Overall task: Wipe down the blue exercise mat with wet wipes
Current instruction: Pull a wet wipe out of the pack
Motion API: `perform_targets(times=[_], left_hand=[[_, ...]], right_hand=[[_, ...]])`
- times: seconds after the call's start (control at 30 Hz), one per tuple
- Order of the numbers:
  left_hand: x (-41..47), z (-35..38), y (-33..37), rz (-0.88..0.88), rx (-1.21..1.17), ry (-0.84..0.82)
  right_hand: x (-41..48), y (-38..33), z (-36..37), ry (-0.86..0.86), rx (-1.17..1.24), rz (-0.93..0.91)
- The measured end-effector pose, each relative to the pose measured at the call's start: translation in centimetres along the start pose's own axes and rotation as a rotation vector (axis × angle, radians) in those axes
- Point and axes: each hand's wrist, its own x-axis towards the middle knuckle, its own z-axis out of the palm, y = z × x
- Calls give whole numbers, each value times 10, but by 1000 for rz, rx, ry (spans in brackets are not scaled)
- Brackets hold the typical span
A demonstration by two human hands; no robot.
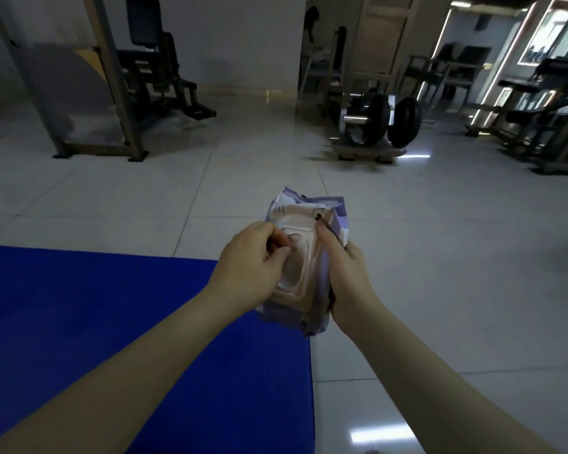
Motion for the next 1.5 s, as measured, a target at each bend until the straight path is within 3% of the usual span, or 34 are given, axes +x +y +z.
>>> perform_targets(times=[0.17, 0.4, 0.53, 0.77, 1.1, 1.5], left_hand=[[-12, -2, -4, 192, 35, -6], [-26, -12, -2, 273, -129, -71], [-28, -16, -7, 229, -161, -74], [-26, -14, -11, -37, -280, -31], [-31, 5, -14, -194, -93, 63], [-35, 13, -12, -9, 101, 67]], right_hand=[[1, 2, -1, 23, 32, 76], [6, 3, -5, 75, 112, 124], [3, 0, -3, 54, 65, 69], [-6, 4, 12, 19, -101, -62], [-13, 21, 28, 29, -132, -136], [-17, 19, 26, 33, -135, -191]])
